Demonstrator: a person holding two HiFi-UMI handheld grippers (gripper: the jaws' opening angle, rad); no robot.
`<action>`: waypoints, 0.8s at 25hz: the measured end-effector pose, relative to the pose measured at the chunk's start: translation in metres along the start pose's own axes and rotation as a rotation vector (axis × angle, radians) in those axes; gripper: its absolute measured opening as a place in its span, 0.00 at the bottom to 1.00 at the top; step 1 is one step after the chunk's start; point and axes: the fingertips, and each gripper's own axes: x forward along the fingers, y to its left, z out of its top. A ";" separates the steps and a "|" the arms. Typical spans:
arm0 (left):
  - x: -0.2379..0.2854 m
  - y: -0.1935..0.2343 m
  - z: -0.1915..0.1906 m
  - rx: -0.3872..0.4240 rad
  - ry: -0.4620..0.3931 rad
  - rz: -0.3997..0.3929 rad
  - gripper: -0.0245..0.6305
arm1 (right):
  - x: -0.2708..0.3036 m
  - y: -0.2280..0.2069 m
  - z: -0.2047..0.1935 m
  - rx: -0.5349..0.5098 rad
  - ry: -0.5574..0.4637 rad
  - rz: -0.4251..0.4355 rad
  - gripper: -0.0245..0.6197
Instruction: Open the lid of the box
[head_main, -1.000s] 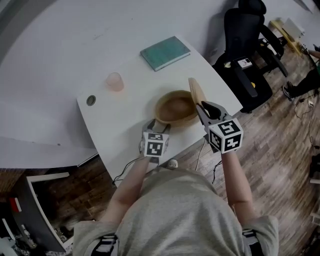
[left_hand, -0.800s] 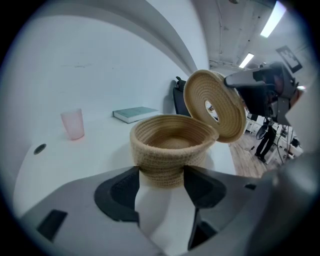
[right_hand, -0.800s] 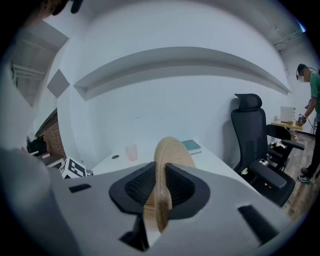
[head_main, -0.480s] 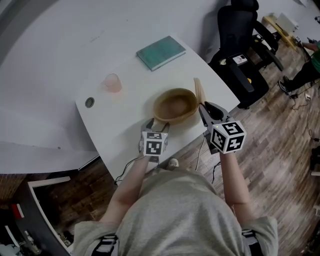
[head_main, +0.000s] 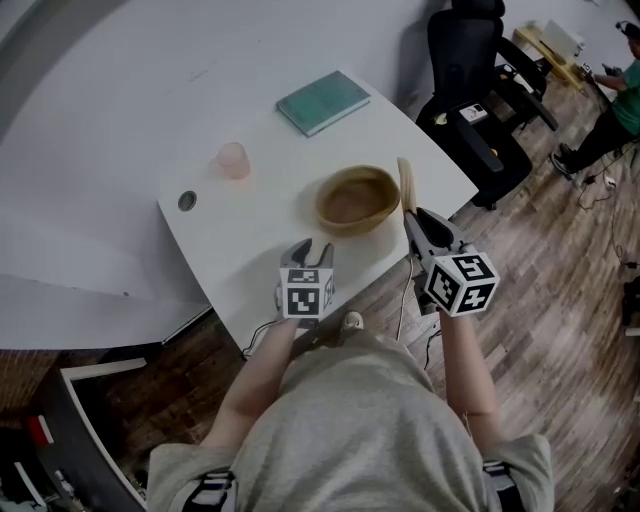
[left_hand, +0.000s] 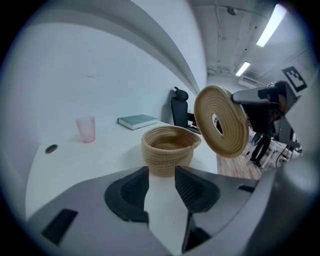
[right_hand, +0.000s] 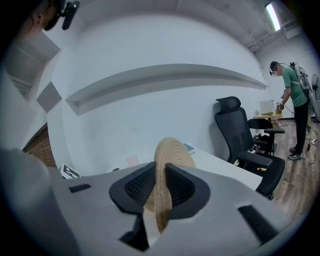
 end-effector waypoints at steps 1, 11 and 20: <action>-0.006 0.000 -0.001 0.002 -0.004 -0.004 0.27 | -0.005 0.005 -0.001 0.003 -0.006 -0.004 0.14; -0.074 0.001 -0.008 0.014 -0.078 -0.038 0.16 | -0.052 0.062 -0.013 0.030 -0.057 -0.032 0.14; -0.135 0.001 -0.026 0.028 -0.128 -0.064 0.10 | -0.092 0.113 -0.032 0.052 -0.097 -0.040 0.14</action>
